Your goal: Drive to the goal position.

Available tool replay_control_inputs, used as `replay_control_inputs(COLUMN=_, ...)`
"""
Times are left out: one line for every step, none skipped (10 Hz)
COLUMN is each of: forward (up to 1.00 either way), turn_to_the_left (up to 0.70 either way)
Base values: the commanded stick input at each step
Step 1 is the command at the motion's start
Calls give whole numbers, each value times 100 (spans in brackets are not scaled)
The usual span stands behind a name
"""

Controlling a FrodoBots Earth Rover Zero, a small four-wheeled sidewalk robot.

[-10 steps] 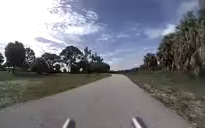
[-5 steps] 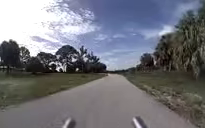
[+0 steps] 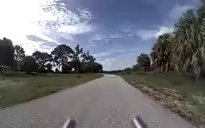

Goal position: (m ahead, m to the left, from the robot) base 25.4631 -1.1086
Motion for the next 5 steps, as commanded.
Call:
replay_control_inputs(forward=69, turn_to_the_left=3)
replay_control_inputs(forward=69, turn_to_the_left=3)
replay_control_inputs(forward=69, turn_to_the_left=3)
replay_control_inputs(forward=69, turn_to_the_left=3)
replay_control_inputs(forward=69, turn_to_the_left=3)
